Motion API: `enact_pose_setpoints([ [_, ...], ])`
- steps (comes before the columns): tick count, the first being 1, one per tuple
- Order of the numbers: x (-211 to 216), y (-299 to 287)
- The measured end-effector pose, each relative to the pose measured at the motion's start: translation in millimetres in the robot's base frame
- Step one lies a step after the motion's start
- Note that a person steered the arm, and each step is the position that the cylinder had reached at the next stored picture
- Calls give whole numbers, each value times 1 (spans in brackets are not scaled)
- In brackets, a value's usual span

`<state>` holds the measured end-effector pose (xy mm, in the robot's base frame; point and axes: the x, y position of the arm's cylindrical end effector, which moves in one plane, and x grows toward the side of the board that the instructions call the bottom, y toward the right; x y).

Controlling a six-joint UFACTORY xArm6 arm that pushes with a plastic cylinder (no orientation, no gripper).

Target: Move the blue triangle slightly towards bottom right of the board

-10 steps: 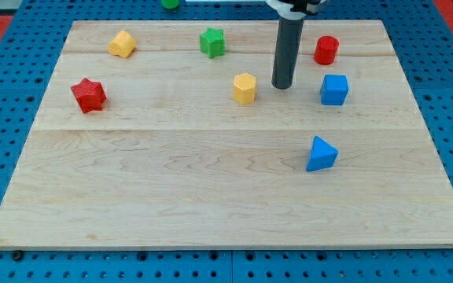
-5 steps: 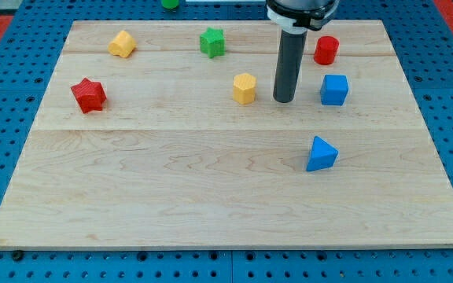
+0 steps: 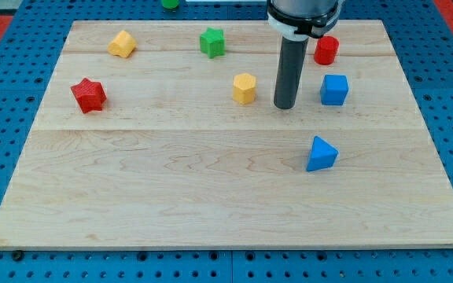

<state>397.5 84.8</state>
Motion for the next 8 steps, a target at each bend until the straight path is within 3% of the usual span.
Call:
enact_pose_setpoints([
  [3,97,7],
  [4,104,46],
  [8,82,87],
])
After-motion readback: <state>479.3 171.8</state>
